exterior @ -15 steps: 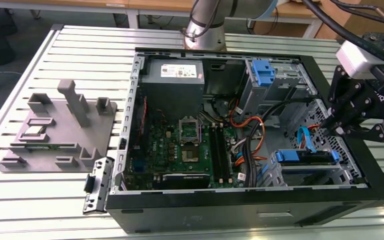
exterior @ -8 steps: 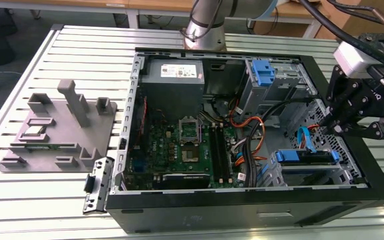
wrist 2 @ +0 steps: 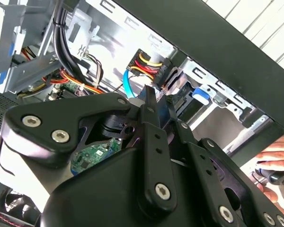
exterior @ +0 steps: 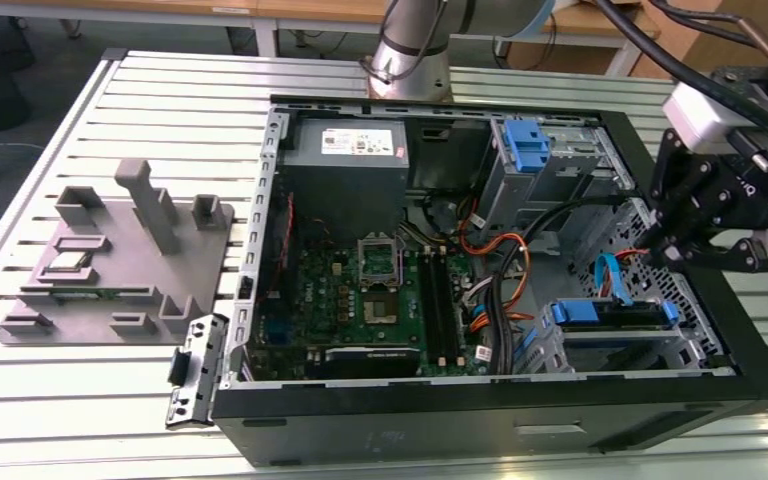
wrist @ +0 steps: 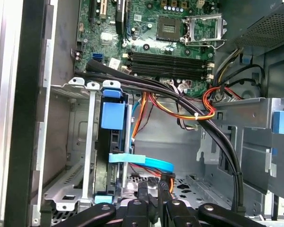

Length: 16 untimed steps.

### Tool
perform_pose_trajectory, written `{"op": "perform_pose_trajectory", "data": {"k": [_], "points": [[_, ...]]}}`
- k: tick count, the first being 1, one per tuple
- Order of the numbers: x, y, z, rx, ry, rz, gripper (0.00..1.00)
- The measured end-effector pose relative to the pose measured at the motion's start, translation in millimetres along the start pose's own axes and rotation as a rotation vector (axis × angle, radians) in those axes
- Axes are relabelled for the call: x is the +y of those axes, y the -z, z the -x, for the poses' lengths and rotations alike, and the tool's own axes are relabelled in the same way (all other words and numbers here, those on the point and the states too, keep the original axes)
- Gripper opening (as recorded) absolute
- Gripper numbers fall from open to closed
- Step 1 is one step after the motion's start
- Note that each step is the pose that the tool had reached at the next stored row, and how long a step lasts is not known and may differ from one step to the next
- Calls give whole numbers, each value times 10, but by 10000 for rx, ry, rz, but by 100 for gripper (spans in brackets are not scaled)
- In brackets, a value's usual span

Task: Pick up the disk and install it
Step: 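Insert the second disk wire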

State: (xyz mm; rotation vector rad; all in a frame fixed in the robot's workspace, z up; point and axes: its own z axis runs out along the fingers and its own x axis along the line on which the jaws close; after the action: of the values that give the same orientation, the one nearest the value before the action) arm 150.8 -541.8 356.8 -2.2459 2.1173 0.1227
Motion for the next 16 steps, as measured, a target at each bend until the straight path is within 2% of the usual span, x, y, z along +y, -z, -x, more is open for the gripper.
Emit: {"op": "perform_pose_trajectory", "data": {"k": [12, 13, 14, 15, 16], "points": [[-4, -8, 14, 0, 24, 3, 24], [-4, -8, 14, 1, 25, 3, 30], [-4, -8, 14, 1, 25, 3, 30], [-4, -8, 14, 1, 26, 3, 36], [-5, -8, 14, 1, 26, 3, 36]]}}
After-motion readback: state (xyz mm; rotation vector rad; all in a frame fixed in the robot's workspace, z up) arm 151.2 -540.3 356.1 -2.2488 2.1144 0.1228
